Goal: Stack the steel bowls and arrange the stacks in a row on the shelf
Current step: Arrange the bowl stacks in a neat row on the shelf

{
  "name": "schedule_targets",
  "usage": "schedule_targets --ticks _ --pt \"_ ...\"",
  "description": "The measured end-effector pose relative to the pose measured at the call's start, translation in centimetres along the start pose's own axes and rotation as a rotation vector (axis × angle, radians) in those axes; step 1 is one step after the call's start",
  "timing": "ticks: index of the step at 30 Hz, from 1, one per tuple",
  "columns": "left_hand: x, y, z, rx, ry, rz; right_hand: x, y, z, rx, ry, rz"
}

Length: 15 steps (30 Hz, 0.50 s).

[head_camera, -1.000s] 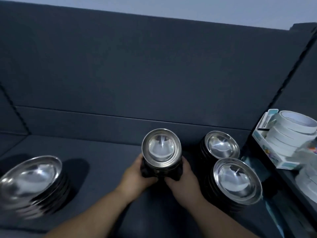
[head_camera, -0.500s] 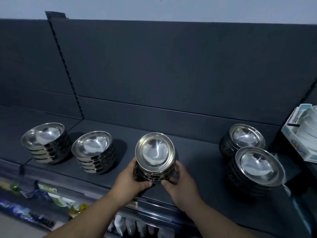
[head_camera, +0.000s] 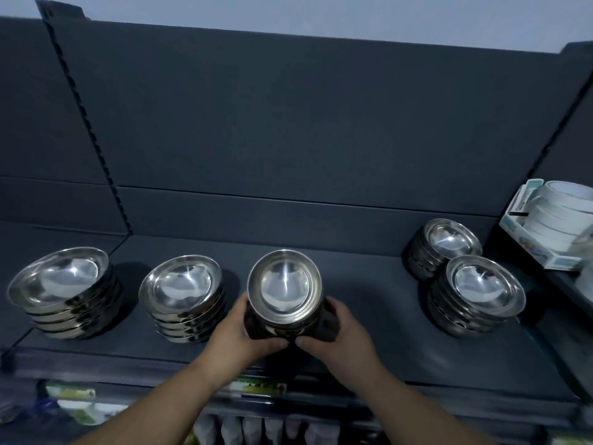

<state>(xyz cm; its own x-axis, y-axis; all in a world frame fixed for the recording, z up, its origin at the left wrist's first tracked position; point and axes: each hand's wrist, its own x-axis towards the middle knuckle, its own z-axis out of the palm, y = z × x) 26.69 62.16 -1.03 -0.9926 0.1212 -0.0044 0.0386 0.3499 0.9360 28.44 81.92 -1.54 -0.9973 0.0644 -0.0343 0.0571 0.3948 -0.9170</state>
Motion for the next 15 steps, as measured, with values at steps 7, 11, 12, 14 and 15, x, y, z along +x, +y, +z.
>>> schedule_targets --ticks 7,11,12,14,15 --pt "0.7 0.1 -0.8 0.077 0.019 0.062 0.8 -0.1 0.7 -0.049 0.043 -0.098" --pt "0.7 0.2 -1.1 0.076 0.009 0.094 0.6 0.0 1.0 -0.053 0.089 -0.109" --pt "0.7 0.1 -1.1 0.071 -0.001 0.1 0.5 0.1 1.0 -0.06 0.092 -0.107" --pt "0.7 0.1 -1.1 0.068 -0.019 0.106 0.4 0.3 1.0 -0.074 0.088 -0.103" --pt "0.6 0.0 -1.1 0.066 -0.026 0.105 0.3 0.3 1.1 -0.076 0.084 -0.1"
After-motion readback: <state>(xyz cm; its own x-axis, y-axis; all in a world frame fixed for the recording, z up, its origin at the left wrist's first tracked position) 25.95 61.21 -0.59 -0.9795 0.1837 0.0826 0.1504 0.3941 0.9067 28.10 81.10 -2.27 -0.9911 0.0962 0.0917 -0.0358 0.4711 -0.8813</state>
